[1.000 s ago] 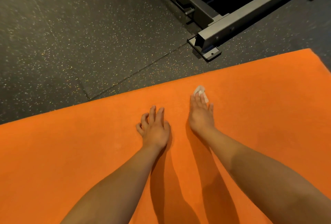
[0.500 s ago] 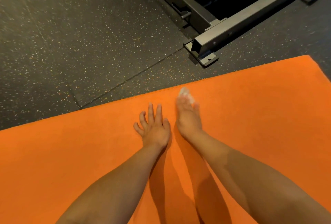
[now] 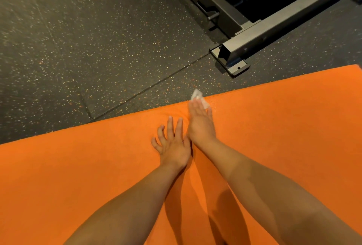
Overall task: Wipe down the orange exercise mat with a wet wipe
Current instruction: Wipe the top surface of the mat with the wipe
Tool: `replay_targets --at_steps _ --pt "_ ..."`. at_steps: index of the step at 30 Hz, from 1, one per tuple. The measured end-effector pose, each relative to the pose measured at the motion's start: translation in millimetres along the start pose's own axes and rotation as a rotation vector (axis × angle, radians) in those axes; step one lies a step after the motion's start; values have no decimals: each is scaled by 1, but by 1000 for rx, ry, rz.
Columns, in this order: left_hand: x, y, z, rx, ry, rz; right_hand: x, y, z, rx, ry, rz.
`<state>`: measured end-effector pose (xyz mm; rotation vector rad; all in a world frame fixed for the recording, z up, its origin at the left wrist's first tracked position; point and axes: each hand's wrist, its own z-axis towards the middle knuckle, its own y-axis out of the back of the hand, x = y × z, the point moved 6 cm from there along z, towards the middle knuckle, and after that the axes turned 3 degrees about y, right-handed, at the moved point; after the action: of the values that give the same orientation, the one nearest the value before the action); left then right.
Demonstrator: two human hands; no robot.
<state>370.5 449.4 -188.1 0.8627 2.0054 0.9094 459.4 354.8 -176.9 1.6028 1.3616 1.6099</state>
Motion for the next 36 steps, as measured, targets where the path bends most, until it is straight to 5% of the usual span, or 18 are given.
replay_targets --at_steps 14,28,36 --pt "15 0 -14 -70 -121 -162 20 -20 -66 208 175 46" --pt "64 -61 -148 -188 -113 -234 21 -45 -215 300 186 36" --pt "87 -85 -243 -64 -52 -167 24 -50 -322 417 142 104"
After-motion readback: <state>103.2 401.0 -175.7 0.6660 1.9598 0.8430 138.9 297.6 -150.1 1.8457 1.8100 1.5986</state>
